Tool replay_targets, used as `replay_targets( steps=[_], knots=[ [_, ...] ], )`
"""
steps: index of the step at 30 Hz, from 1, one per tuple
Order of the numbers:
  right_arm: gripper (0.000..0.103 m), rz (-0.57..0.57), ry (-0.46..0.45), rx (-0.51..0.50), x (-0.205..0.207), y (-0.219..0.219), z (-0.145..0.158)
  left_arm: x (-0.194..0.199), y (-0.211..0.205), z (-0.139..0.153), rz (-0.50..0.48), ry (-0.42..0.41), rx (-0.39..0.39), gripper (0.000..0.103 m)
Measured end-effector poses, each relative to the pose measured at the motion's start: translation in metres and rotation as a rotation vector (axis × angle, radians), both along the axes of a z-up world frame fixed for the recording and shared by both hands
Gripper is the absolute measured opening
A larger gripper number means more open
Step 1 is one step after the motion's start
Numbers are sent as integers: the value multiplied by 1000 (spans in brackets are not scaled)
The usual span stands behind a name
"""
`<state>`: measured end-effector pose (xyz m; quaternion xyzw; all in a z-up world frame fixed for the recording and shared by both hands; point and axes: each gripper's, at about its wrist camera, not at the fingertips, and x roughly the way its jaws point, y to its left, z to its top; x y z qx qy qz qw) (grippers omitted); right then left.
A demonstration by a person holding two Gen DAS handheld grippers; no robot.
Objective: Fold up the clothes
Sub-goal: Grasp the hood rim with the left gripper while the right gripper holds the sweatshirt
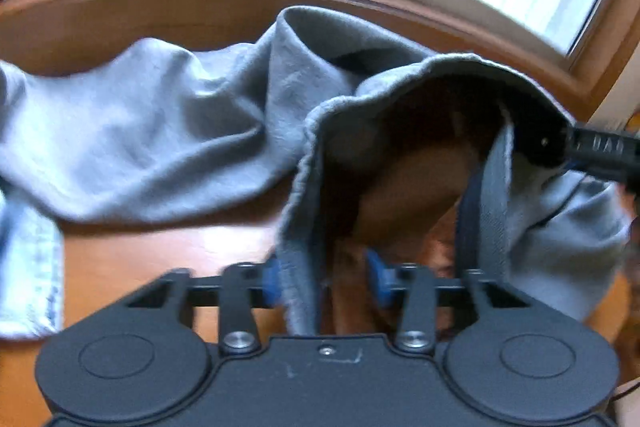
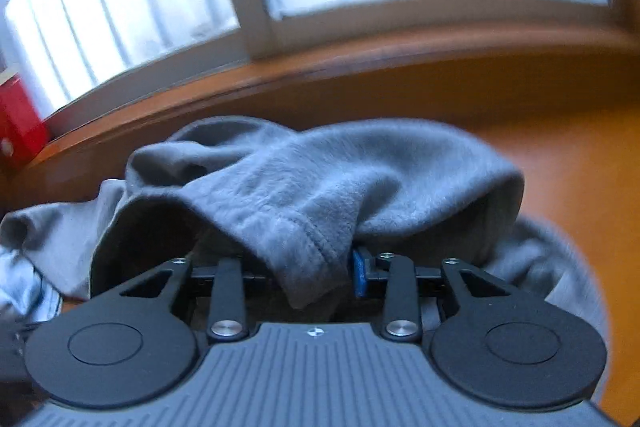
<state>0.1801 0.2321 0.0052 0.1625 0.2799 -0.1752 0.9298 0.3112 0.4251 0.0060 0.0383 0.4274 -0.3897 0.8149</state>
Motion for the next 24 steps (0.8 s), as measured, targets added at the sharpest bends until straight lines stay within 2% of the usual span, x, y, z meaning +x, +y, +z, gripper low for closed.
replay_targets(
  steps=[1, 4, 10, 15, 19, 22, 24],
  knots=[
    [34, 12, -11, -19, -2, 0, 5, -2, -2, 5, -28, 2, -5, 15],
    [33, 67, -79, -57, -8, -3, 27, -18, -9, 30, -118, -55, -21, 15],
    [32, 220, -313, -95, -26, -41, 100, -59, -38, 76, -257, -20, -199, 15],
    [32, 246, -465, -135, -62, -115, 158, -111, -112, 121, -415, -55, -361, 16],
    [31, 186, -491, -169, -102, -197, 180, -147, -200, 135, -496, -49, -413, 17],
    [30, 98, -454, -190, -124, -269, 181, -168, -270, 138, -544, -28, -448, 17],
    [30, 47, -393, -221, -131, -316, 173, -183, -313, 136, -538, -46, -426, 39]
  ],
)
